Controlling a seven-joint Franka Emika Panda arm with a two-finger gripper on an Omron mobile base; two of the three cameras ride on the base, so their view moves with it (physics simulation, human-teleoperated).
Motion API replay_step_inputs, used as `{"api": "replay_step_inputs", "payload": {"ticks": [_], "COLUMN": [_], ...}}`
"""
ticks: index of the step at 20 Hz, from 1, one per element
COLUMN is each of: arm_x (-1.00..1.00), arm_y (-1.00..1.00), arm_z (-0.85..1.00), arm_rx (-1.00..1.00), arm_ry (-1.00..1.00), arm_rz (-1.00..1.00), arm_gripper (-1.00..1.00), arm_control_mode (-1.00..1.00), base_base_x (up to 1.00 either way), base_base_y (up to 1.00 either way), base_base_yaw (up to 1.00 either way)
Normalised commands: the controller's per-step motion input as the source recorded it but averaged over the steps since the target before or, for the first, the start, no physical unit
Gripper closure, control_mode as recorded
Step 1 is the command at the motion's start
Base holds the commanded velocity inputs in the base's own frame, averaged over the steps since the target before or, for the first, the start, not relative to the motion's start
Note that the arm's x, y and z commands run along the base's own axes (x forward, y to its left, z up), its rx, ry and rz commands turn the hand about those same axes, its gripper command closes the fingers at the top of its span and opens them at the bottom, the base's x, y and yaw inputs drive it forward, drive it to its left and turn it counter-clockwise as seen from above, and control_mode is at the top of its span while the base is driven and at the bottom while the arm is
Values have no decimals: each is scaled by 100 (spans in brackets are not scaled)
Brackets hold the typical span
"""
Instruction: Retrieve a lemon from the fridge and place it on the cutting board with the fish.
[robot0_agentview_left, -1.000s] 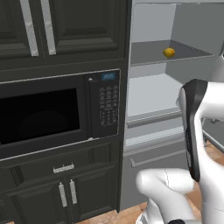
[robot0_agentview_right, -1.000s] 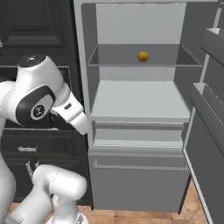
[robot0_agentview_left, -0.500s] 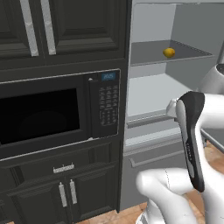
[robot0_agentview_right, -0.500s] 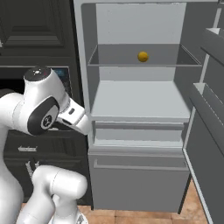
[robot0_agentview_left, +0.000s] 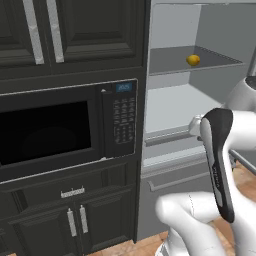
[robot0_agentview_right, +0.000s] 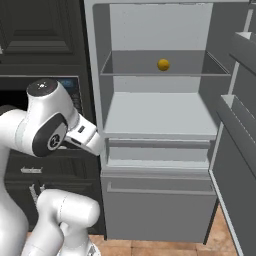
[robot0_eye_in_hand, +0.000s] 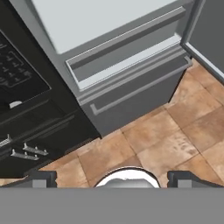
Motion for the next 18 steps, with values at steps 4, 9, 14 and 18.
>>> {"api": "replay_step_inputs", "payload": {"ticks": [4,9,14,18], "arm_x": [4,0,0,0], "arm_y": [0,0,0,0], "arm_z": [0,0,0,0], "arm_rx": [0,0,0,0], "arm_ry": [0,0,0,0], "arm_rz": [5,0,0,0], "arm_gripper": [-100,-100,-100,-100], "arm_control_mode": [100,100,100,100], "base_base_x": [16,15,0,1], "base_base_y": [-22,-31,-60,-83], "base_base_yaw": [25,41,25,4]}}
